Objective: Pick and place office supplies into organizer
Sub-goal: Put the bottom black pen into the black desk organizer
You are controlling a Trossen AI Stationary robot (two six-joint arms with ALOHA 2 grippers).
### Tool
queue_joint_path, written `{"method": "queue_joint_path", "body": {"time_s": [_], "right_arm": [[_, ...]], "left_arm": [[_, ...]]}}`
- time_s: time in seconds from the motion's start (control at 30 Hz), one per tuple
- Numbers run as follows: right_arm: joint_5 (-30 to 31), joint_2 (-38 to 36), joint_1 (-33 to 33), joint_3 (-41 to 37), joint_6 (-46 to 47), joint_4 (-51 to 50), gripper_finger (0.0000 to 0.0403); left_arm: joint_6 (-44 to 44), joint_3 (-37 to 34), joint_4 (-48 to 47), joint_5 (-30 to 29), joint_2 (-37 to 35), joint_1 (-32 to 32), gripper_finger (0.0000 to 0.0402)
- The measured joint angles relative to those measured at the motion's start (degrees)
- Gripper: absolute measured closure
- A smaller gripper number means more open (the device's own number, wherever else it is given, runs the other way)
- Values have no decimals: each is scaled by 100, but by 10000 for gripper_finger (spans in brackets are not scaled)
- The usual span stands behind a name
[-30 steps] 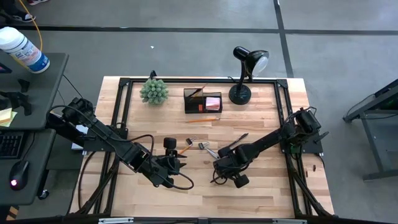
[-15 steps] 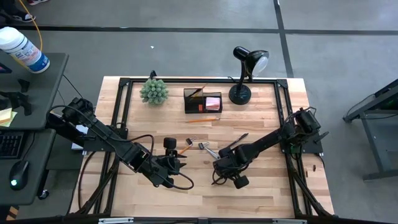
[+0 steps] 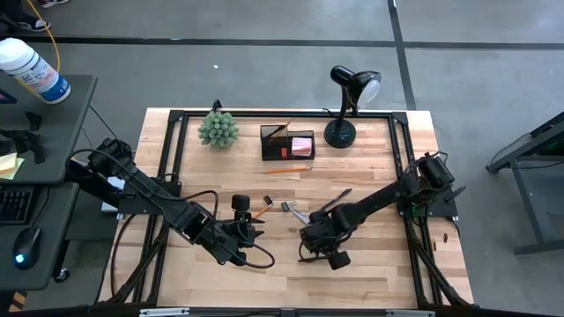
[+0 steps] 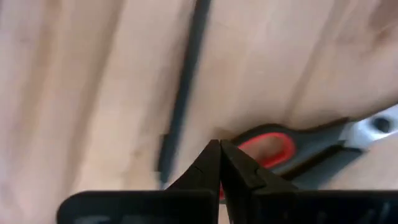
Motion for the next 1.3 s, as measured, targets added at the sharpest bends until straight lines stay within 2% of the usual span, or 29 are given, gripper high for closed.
{"method": "queue_joint_path", "body": {"time_s": [0.1,0.4,0.73,0.87,1.13,1.3], "right_arm": [[-219,0,182,0,220,5,399],[371,0,779,0,856,0,395],[585,5,829,-144,1737,-13,315],[498,160,836,-144,1878,-6,297],[515,368,833,-144,2039,119,310],[538,376,833,-142,2244,130,343]], "left_arm": [[0,0,0,0,0,0,285],[17,0,0,-51,0,0,285],[28,0,0,-152,-2,0,285],[15,0,0,-153,-2,0,285],[-24,0,0,-151,-2,0,285],[-24,-1,0,-151,-2,0,285]]}}
